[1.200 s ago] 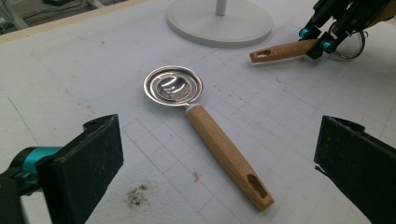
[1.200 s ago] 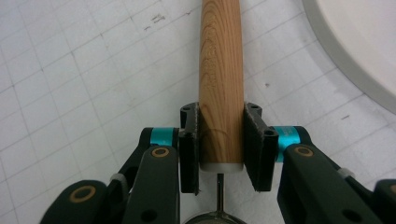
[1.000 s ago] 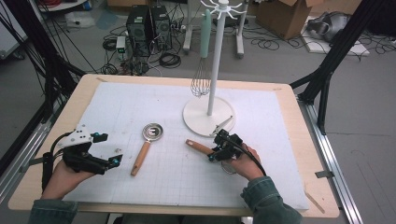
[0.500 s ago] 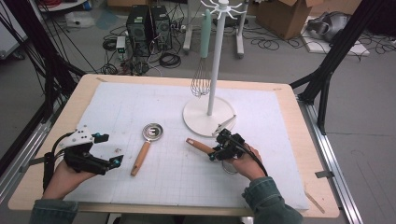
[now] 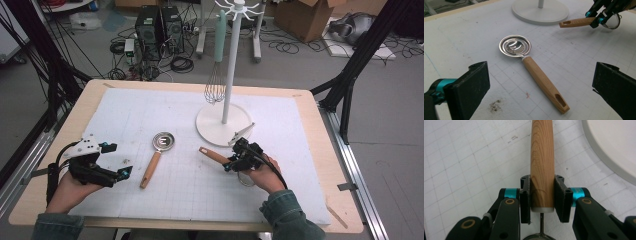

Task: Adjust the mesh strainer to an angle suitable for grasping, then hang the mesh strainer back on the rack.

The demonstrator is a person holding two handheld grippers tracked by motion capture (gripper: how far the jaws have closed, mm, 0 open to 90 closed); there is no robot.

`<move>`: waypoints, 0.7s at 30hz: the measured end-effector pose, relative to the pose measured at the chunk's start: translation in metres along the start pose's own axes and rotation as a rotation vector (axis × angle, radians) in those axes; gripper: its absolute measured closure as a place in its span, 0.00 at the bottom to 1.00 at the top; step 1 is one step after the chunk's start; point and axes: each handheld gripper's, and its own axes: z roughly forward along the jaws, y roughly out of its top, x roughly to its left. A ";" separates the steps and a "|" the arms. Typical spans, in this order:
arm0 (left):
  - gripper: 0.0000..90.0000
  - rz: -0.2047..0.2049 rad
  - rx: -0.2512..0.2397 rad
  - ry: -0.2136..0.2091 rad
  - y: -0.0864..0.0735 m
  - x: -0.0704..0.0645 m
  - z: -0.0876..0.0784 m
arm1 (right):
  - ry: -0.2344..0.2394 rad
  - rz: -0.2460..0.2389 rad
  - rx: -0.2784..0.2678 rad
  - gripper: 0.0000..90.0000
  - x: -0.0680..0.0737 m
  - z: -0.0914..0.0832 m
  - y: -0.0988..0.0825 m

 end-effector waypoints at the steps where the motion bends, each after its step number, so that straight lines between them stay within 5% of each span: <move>1: 0.02 0.001 0.000 -0.001 0.000 0.000 0.001 | 0.002 0.003 0.001 0.78 0.000 -0.001 0.000; 21: 0.02 -0.001 -0.035 -0.071 0.008 -0.012 0.012 | 0.042 -0.018 -0.177 0.78 0.013 -0.027 -0.007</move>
